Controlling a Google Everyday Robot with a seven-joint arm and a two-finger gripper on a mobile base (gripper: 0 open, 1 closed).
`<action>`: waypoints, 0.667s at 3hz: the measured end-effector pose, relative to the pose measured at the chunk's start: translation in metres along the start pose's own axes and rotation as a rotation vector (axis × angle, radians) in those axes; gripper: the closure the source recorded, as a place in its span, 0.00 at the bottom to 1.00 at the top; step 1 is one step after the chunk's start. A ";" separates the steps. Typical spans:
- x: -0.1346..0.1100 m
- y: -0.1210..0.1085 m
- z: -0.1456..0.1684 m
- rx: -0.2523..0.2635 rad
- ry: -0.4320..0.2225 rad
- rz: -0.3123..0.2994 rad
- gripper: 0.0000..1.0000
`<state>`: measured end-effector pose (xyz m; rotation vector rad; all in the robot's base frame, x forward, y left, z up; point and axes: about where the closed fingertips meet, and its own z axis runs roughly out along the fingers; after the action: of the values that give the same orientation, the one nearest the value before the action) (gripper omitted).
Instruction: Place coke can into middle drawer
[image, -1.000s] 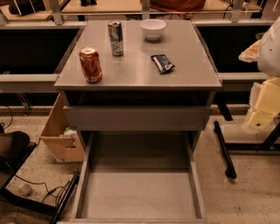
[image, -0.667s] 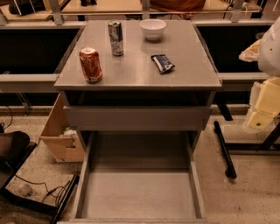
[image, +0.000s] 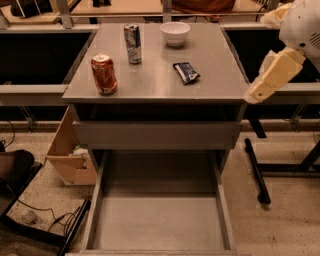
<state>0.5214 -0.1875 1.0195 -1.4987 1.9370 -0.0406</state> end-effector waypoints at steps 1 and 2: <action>-0.032 -0.017 0.031 0.046 -0.155 0.069 0.00; -0.052 -0.042 0.060 0.137 -0.283 0.136 0.00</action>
Offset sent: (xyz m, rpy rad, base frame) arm 0.1092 0.0639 -0.0084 0.4281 -0.2505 -0.1055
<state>0.5937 -0.1344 1.0164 -1.2099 1.7652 0.0920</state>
